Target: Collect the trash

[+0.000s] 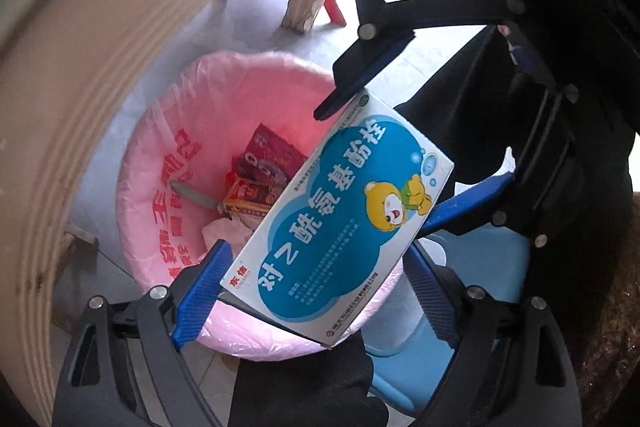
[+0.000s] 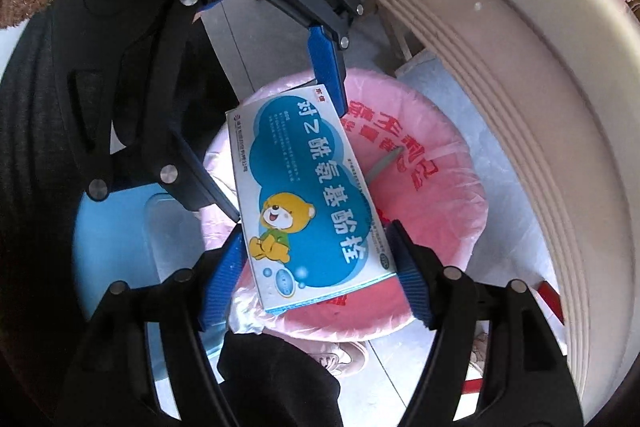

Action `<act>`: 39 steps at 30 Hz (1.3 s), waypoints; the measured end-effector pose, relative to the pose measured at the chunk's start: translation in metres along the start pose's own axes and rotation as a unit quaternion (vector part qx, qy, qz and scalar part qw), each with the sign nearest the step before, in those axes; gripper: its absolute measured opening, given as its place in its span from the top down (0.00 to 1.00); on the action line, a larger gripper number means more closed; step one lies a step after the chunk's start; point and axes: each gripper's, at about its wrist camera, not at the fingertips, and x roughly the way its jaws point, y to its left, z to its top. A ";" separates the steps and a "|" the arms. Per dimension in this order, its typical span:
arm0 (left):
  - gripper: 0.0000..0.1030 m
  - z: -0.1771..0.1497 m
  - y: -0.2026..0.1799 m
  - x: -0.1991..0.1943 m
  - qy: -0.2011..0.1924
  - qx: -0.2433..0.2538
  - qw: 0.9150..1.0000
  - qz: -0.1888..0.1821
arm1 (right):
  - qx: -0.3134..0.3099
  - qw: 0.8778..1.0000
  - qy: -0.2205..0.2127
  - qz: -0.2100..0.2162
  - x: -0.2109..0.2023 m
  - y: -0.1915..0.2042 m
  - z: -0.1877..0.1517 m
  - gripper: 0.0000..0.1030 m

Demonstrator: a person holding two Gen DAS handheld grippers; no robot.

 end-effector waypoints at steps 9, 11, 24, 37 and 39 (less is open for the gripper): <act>0.12 -0.001 0.009 -0.001 0.005 -0.022 1.000 0.003 | 0.018 1.000 -0.003 -0.014 0.015 -0.004 0.003 0.19; 0.11 -0.001 0.011 -0.001 0.007 -0.027 1.000 0.011 | 0.021 1.000 0.001 -0.014 0.016 -0.007 0.002 0.18; 0.11 -0.006 -0.010 -0.005 0.005 -0.032 0.997 0.070 | 0.036 0.999 -0.001 -0.036 0.014 0.020 -0.027 0.18; 0.11 -0.032 -0.050 -0.107 -0.113 -0.137 0.952 0.250 | 0.088 0.987 -0.061 -0.119 -0.070 0.043 -0.029 0.18; 0.11 -0.034 -0.063 -0.131 -0.145 -0.170 0.930 0.292 | 0.104 0.980 -0.081 -0.149 -0.093 0.048 -0.027 0.16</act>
